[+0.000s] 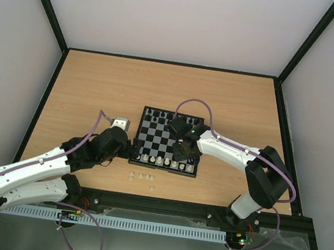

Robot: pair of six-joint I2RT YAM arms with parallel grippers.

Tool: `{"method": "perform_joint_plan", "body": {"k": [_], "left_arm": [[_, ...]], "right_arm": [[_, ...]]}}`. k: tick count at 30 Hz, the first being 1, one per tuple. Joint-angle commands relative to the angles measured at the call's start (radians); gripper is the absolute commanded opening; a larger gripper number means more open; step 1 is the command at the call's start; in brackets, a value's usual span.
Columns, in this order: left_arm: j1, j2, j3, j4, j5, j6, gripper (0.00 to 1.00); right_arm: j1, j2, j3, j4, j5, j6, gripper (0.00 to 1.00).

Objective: Set up the chess pieces on the board
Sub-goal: Place the chess piece on the chessboard.

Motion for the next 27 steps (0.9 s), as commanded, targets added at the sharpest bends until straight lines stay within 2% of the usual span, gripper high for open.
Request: {"method": "perform_joint_plan", "body": {"k": [1,17,27], "left_arm": [[0.006,-0.006,-0.006,0.001,0.003,0.007,1.0],[0.006,0.003,-0.014,0.009,0.005,0.005,0.99],[0.007,0.0,-0.014,0.007,0.005,0.002,1.0]], "right_arm": [[-0.006,0.019,-0.018,-0.006,-0.011,-0.013,0.09],[-0.006,0.033,-0.046,0.004,-0.028,-0.01,0.09],[-0.006,0.02,-0.032,-0.003,-0.031,-0.013,0.17]]}}
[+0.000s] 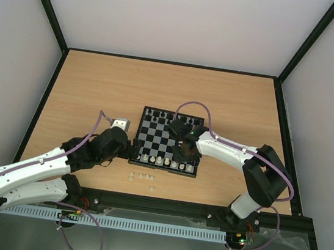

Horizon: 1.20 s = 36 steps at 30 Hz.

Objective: Set up the chess pieces on the board
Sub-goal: Place the chess piece on the chessboard, then pick up the chess piece at the center of the board.

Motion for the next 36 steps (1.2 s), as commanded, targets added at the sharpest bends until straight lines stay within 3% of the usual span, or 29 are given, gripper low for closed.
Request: {"method": "perform_joint_plan", "body": {"k": [1,6,15,18,26,32,36], "left_arm": [[0.006,-0.001,-0.008,0.007,0.007,0.003,0.99],[0.006,0.002,-0.002,0.009,0.007,0.005,0.99],[0.006,0.012,0.011,0.007,0.0,0.005,1.0],[0.006,0.001,0.014,-0.001,-0.013,-0.001,0.99],[0.006,-0.04,0.035,-0.022,-0.033,-0.021,1.0],[0.006,-0.088,0.021,-0.028,-0.036,-0.04,1.0],[0.006,-0.097,0.017,-0.038,-0.033,-0.045,1.0]], "right_arm": [[-0.006,-0.003,0.001,-0.026,-0.012,-0.011,0.18],[-0.006,-0.034,0.026,-0.041,-0.004,-0.008,0.22],[-0.002,-0.218,0.066,-0.058,-0.067,-0.001,0.52],[0.02,-0.295,0.065,-0.059,-0.117,0.005,0.55],[0.227,-0.348,0.026,-0.037,-0.125,0.088,0.57],[0.404,-0.255,0.016,-0.011,-0.06,0.153,0.54],[0.453,-0.169,0.02,-0.004,-0.034,0.191,0.49]]}}
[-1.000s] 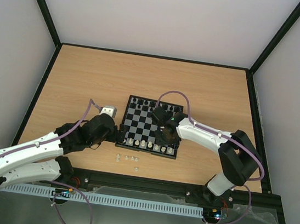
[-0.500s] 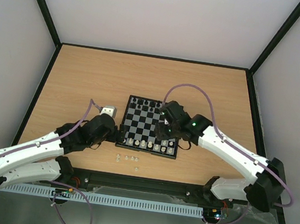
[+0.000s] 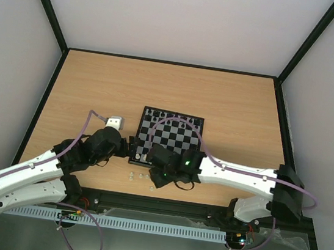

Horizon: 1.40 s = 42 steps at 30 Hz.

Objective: Set up the chess pieces on the board
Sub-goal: Pick up the chess piece at the center of the board.

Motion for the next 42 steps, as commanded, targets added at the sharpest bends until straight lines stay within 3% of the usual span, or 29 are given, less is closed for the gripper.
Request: {"method": "perform_joint_plan", "body": {"k": [1,10,19,42], "left_arm": [[0.006,-0.012,0.014,-0.028,-0.013,-0.013,1.0],[0.007,-0.027,0.001,-0.029,-0.013,-0.021,1.0],[0.006,-0.023,-0.007,-0.023,-0.008,-0.019,0.99],[0.005,-0.018,-0.016,-0.013,0.002,-0.018,1.0]], "right_arm": [[0.049,0.09,-0.008,-0.01,0.048,0.059,0.48],[0.087,0.262,0.013,0.043,0.012,0.048,0.43],[0.114,0.335,0.038,0.053,-0.001,0.044,0.39],[0.117,0.366,0.039,0.063,0.001,0.047,0.08]]}}
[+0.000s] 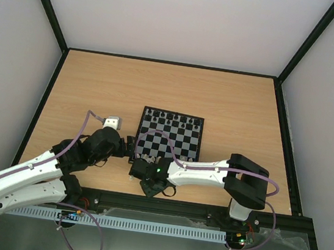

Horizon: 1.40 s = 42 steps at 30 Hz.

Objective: Set up the chess pieces on the board
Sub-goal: Pick up the chess piece at the center of the board, then place the chess piece on the chessboard.

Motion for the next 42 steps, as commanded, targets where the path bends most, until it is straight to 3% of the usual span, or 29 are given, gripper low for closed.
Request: {"method": "perform_joint_plan", "body": {"k": [1,16,29,42], "left_arm": [[0.002,-0.002,-0.01,0.023,0.009,-0.001,1.0],[0.001,-0.005,-0.012,0.023,0.012,0.002,0.99],[0.002,0.021,-0.015,0.039,0.024,0.015,1.0],[0.002,0.023,-0.017,0.039,0.025,0.019,0.99]], "right_arm": [[0.01,0.003,0.02,-0.024,0.005,-0.005,0.07],[-0.006,-0.177,0.003,-0.157,0.119,0.029,0.06],[-0.278,-0.339,-0.016,-0.242,0.147,-0.076,0.07],[-0.436,-0.239,0.038,-0.225,0.118,-0.185,0.07]]}}
